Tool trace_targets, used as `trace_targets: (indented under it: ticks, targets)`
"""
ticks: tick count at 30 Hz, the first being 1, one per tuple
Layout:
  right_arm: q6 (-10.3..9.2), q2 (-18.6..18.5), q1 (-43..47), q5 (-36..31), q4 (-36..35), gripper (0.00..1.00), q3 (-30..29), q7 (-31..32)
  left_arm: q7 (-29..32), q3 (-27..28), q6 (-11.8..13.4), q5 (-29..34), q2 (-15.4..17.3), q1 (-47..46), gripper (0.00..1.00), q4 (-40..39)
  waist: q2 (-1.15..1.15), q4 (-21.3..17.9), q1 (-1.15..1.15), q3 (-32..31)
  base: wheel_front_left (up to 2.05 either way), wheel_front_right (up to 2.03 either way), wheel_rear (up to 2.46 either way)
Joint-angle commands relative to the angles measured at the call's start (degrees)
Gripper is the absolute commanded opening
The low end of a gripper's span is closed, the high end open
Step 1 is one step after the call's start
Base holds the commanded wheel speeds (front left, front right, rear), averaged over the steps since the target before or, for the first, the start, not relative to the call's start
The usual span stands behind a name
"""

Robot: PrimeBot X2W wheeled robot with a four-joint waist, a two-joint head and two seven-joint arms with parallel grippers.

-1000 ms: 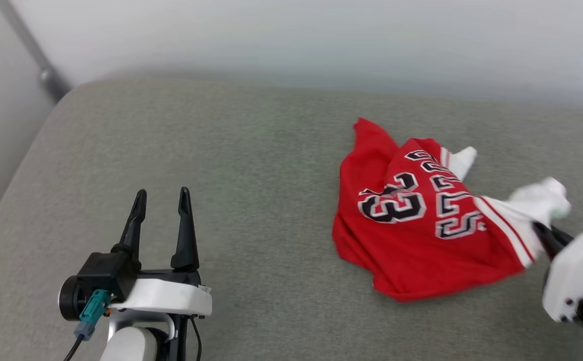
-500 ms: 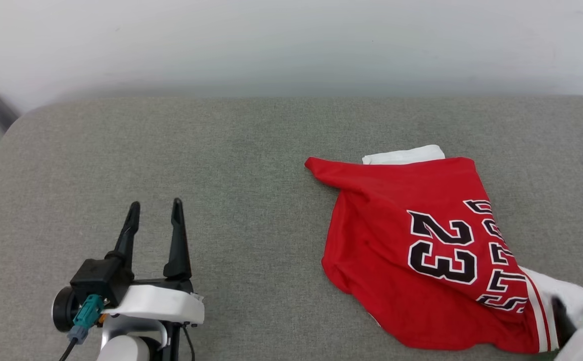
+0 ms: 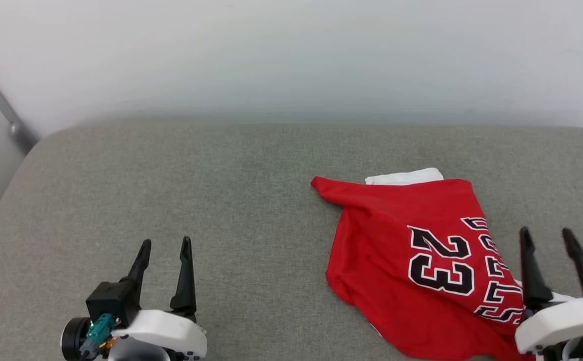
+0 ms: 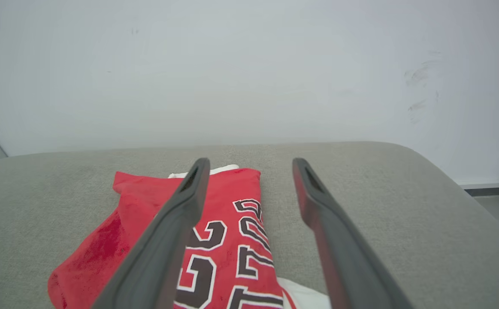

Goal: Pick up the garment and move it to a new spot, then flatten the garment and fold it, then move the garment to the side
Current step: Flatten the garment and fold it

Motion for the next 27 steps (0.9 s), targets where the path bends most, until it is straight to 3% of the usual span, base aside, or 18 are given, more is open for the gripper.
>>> trace_targets:
  ticks: [1,12,17,21,27]
  targets:
    - [-0.02,0.3,1.4,-0.4,-1.2,1.0,1.8,-0.1,0.4,-0.1,-0.2,-0.1,0.2,1.1,1.0,0.0,0.0,-0.4,0.0,-0.6,0.0,0.0,0.0]
    - [-0.03,1.0,6.4,-1.8,-7.5,1.0,7.9,1.0,1.7,-1.1,0.4,-0.5,0.3,1.6,1.0,0.6,0.0,-3.0,0.0,-1.2,0.0,0.0,0.0]
    - [-0.03,1.2,6.5,-1.8,-8.7,1.0,8.7,1.9,3.5,-2.3,-0.7,-0.1,1.0,-0.8,1.0,1.7,0.0,-4.2,0.0,-1.0,0.0,0.0,0.0]
    - [-0.02,1.3,6.0,-1.7,-9.3,1.0,8.5,2.5,7.8,-5.6,-3.2,-0.1,0.3,-5.5,1.0,4.3,0.0,-5.0,0.0,-0.5,0.0,0.0,0.0]
    - [-0.02,1.2,4.5,-1.6,-9.8,1.0,8.9,3.4,21.0,-12.9,-8.9,-1.3,-1.9,-16.1,1.0,12.1,0.0,-8.0,0.0,3.0,0.0,0.0,0.0]
